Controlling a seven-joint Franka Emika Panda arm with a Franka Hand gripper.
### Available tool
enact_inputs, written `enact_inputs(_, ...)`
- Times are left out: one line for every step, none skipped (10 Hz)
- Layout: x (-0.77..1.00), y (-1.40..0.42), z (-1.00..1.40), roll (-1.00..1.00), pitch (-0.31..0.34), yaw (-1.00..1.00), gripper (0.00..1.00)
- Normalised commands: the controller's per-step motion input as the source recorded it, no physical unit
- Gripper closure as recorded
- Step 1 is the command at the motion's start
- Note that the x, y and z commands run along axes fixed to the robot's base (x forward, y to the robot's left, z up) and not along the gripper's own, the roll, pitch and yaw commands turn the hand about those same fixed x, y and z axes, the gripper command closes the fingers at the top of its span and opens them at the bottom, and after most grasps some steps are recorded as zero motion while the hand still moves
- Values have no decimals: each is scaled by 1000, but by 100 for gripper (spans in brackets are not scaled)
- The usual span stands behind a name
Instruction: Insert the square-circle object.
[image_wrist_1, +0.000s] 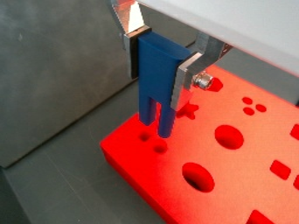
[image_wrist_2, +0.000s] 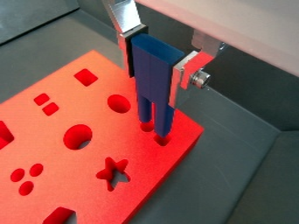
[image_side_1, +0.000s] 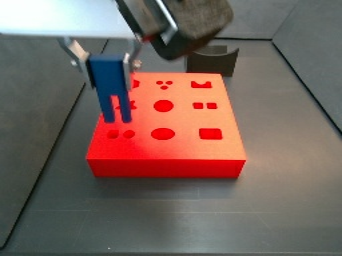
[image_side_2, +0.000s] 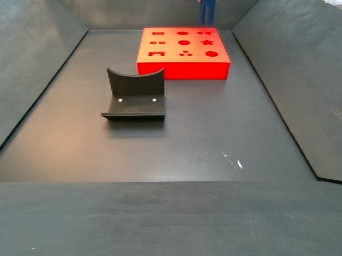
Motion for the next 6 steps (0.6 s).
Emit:
enact_inputs(311,-26,-334,0,-67,0,100)
enact_inputs(294,0,-263,0,-21,0,100)
enact_inputs(114,-9,-229,0,-6,0,100)
enact_inputs(-11,-26,-140,0,0,0,100)
enact_inputs(-177,-74,-14,0,-10,0,100)
enact_inputs(-189,-83,0,0,-34,0,100)
